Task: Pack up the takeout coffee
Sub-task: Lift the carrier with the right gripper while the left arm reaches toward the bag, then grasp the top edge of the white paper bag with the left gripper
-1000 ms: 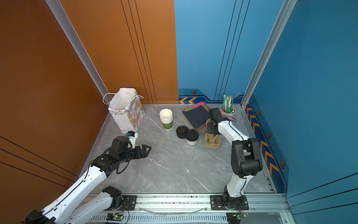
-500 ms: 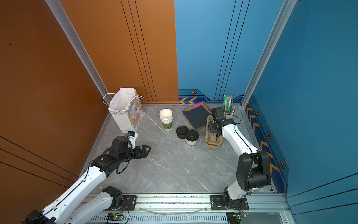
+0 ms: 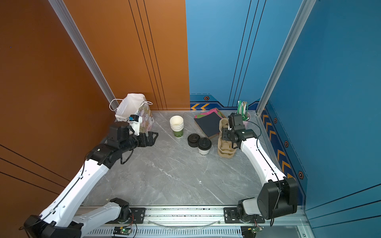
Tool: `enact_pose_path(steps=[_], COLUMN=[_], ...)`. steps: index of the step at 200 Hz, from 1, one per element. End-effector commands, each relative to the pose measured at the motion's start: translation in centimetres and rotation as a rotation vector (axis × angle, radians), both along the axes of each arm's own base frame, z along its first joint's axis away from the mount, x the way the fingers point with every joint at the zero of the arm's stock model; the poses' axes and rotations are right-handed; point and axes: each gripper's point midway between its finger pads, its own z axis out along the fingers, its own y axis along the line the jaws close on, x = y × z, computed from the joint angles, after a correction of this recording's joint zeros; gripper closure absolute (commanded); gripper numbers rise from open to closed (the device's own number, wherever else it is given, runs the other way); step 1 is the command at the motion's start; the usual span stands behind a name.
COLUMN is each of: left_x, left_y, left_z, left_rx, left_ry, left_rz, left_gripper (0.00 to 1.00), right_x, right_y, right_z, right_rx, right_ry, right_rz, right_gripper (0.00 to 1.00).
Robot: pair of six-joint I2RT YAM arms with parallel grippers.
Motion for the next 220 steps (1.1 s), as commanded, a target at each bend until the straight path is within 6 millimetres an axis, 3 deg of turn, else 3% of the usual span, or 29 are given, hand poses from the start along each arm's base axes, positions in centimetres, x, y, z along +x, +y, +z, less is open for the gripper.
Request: enact_pose_path(steps=[1, 28, 45, 85, 135, 144, 163, 220], left_x=[2.0, 5.4, 7.7, 12.6, 16.8, 17.5, 18.9, 22.2], left_y=[3.0, 6.8, 8.8, 12.6, 18.0, 18.8, 20.1, 22.7], left_z=[3.5, 7.8, 8.4, 5.9, 2.9, 2.1, 0.5, -1.9], left_rx=[0.139, 0.171, 0.187, 0.262, 0.302, 0.303, 0.260, 0.227], left_ry=[-0.044, -0.095, -0.097, -0.019, 0.055, 0.076, 0.117, 0.146], left_rz=[0.046, 0.133, 0.174, 0.228, 0.300, 0.307, 0.309, 0.333], left_gripper=[0.01, 0.01, 0.03, 0.07, 0.13, 0.18, 0.23, 0.37], right_x=[-1.0, -1.2, -1.3, -1.6, -2.0, -2.1, -2.3, -2.4], right_y=[0.8, 1.5, 1.9, 2.4, 2.5, 2.5, 2.5, 2.8], right_z=[0.2, 0.6, 0.7, 1.4, 1.8, 1.8, 1.9, 1.6], right_rx=[0.027, 0.039, 0.043, 0.053, 0.061, 0.060, 0.061, 0.061], right_ry=[0.011, 0.005, 0.001, -0.013, -0.011, -0.010, -0.013, -0.003], right_rz=[0.026, 0.049, 0.063, 0.077, 0.082, 0.080, 0.080, 0.085], right_gripper=[0.65, 0.65, 0.65, 0.65, 0.65, 0.65, 0.65, 0.65])
